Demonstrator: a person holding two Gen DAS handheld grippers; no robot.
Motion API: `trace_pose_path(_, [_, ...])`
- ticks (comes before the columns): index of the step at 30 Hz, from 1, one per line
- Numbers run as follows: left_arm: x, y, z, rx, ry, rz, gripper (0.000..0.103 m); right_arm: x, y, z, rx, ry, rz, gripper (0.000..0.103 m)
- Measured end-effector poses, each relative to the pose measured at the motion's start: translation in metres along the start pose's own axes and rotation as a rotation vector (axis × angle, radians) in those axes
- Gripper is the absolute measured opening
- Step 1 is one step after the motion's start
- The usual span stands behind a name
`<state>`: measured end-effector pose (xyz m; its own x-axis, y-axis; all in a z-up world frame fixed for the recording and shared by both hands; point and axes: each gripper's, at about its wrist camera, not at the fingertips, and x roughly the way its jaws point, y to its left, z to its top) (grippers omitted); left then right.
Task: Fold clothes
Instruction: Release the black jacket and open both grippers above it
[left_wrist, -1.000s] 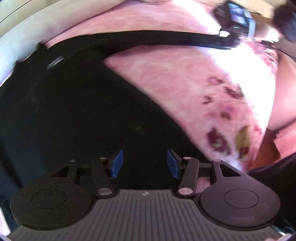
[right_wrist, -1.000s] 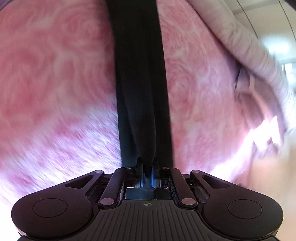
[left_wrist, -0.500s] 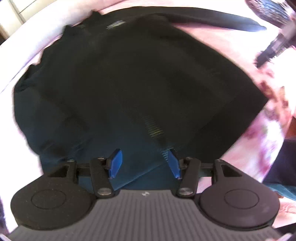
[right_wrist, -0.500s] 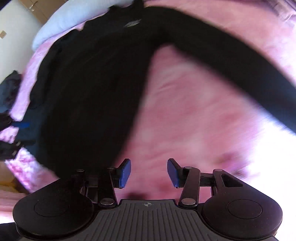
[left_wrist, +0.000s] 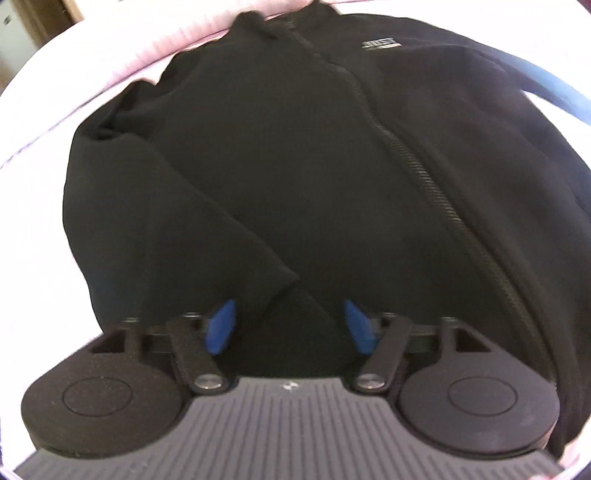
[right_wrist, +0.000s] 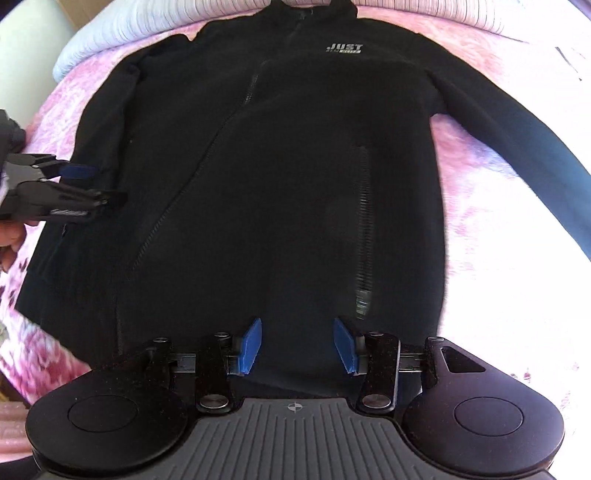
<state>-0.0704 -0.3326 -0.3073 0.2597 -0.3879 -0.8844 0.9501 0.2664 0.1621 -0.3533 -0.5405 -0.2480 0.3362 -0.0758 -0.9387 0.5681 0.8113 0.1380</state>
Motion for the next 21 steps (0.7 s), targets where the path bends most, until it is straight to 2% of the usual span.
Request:
trace_pose_path(1, [-0.006, 0.008, -0.002, -0.001, -0.012, 0.005, 0.016, 0.003, 0.006, 0.003, 0.006, 0.007, -0.011, 0.047])
trace_pose_path(3, [-0.021, 0.028, -0.007, -0.008, -0.039, 0.015, 0.014, 0.009, 0.018, 0.01, 0.01, 0.013, -0.037, 0.047])
trace_pose_path(8, [-0.111, 0.167, -0.019, -0.193, -0.169, 0.085, 0.012, 0.01, 0.047, 0.028, -0.025, -0.001, -0.045, 0.048])
trace_pose_path(12, [-0.16, 0.308, -0.003, -0.249, -0.284, 0.265, 0.013, 0.015, 0.068, 0.043, -0.07, 0.0, -0.026, 0.047])
trace_pose_path(14, [-0.165, 0.375, 0.003, -0.323, -0.288, 0.395, 0.018, 0.016, 0.076, 0.05, -0.093, -0.009, -0.018, 0.047])
trace_pose_path(16, [-0.156, 0.422, 0.003, -0.407, -0.227, 0.517, 0.021, 0.015, 0.084, 0.058, -0.117, -0.023, -0.013, 0.047])
trace_pose_path(17, [-0.152, 0.441, 0.003, -0.442, -0.199, 0.569, 0.021, 0.013, 0.087, 0.061, -0.125, -0.03, -0.014, 0.047])
trace_pose_path(18, [-0.148, 0.444, 0.002, -0.446, -0.185, 0.581, 0.021, 0.011, 0.089, 0.065, -0.129, -0.035, -0.014, 0.047])
trace_pose_path(19, [-0.146, 0.446, 0.001, -0.45, -0.175, 0.589, 0.026, 0.009, 0.09, 0.066, -0.131, -0.039, -0.012, 0.047])
trace_pose_path(21, [-0.142, 0.432, -0.006, -0.448, -0.185, 0.546, 0.034, 0.005, 0.091, 0.065, -0.135, -0.042, -0.01, 0.047])
